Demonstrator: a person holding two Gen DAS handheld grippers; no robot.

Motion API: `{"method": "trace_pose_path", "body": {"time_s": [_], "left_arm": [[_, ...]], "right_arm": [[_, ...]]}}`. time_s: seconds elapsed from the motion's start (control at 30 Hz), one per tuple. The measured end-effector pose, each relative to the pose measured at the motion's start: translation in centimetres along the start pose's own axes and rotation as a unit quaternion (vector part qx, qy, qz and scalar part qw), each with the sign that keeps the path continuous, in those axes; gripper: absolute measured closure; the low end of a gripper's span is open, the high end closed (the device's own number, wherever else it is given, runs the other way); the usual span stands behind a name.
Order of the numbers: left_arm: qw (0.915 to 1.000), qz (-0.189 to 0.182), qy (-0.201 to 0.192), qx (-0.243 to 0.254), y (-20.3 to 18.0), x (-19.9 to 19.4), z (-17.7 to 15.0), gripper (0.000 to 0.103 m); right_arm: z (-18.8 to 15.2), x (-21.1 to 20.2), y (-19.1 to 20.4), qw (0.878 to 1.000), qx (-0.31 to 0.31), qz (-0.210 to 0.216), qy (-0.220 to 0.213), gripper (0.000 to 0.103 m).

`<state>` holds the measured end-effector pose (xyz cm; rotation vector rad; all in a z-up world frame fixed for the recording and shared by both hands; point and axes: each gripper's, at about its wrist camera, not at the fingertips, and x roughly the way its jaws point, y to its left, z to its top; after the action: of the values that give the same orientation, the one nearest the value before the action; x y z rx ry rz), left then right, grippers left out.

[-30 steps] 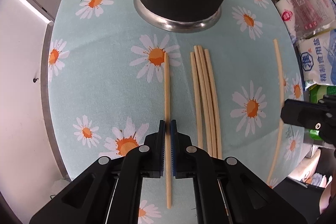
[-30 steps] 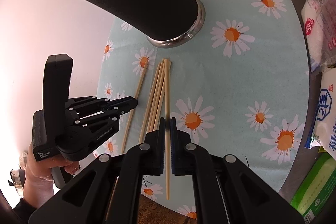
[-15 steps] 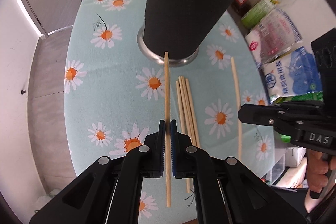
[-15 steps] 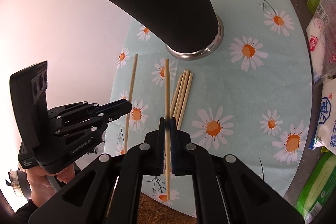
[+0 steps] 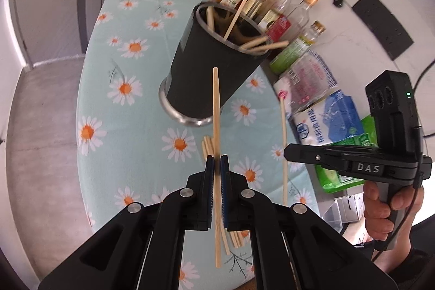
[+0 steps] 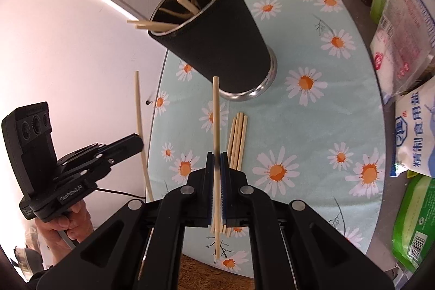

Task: Organize utensils
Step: 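Lift both held chopsticks up over the black cup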

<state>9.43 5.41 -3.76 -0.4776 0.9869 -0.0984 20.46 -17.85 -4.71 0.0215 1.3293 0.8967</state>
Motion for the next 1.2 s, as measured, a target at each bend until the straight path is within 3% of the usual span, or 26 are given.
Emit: {"method": "trace_pose_path", "body": {"time_s": [0.5,0.63,1.0,1.2], "left_arm": [[0.9913,-0.036,-0.112,0.058,-1.1,-5.1,4.6,0.099],[0.9871,-0.031,-0.140,0.071,-1.7,-6.2,6.0,0.099],[0.9753,-0.024,-0.200,0.091,-2.4,-6.7,10.3,0.099],[0.9684,-0.041,-0.230,0.087,-2.1,-6.4,12.1,0.099]], "right_arm": [[2.8,-5.1,3.8,0.993,-0.041,-0.005,-0.112,0.098],[3.9,-6.4,5.0,0.987,-0.067,-0.018,-0.147,0.098],[8.2,-8.7,7.3,0.971,-0.112,0.004,-0.212,0.098],[10.0,-9.3,7.9,0.961,-0.130,0.006,-0.243,0.098]]}}
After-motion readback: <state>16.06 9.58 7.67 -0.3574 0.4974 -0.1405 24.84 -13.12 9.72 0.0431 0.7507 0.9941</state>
